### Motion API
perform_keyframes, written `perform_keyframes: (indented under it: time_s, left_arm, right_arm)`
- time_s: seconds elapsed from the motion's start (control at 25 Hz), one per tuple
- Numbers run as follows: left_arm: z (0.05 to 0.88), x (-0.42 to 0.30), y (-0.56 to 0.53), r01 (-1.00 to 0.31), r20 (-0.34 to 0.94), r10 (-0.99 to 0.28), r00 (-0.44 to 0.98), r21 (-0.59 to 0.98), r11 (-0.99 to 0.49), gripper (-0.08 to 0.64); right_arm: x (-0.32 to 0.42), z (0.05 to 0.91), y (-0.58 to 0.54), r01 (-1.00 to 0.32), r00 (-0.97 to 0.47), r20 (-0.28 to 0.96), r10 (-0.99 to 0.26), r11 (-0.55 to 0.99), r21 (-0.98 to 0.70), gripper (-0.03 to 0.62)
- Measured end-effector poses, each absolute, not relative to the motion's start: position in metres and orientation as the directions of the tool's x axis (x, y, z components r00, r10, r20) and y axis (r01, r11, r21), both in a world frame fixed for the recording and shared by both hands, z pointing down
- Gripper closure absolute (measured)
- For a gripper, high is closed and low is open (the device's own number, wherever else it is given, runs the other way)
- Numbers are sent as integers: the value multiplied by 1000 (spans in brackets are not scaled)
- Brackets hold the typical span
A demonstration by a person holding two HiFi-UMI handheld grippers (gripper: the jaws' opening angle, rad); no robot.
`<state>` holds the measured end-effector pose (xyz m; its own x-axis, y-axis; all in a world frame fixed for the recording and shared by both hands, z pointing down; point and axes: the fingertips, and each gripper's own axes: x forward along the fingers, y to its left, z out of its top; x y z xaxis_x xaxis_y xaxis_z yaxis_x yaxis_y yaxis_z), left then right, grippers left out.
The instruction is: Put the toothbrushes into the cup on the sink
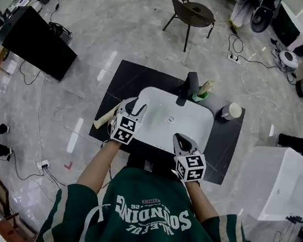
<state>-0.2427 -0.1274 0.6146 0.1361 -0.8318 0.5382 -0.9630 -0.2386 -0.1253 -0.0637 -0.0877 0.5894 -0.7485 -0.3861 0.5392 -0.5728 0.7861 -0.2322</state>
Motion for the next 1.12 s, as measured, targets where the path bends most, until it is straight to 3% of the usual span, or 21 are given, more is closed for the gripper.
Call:
perform_keyframes:
  time_s: [0.44, 0.72, 1.12]
  left_arm:
    - [689, -308, -91, -918, 771, -628, 105, -167, -359, 362]
    - [746, -333, -73, -878, 908, -410, 85, -127, -462, 359]
    - [781, -343, -76, -820, 973, -223, 65, -75, -567, 354]
  right_arm:
    - [-67, 593, -87, -603, -726, 551, -412, 766, -221, 549]
    - [-73, 589, -85, -621, -710, 557, -431, 757, -205, 549]
    - [-70, 590, -82, -685, -665, 563, -491, 701, -198, 549]
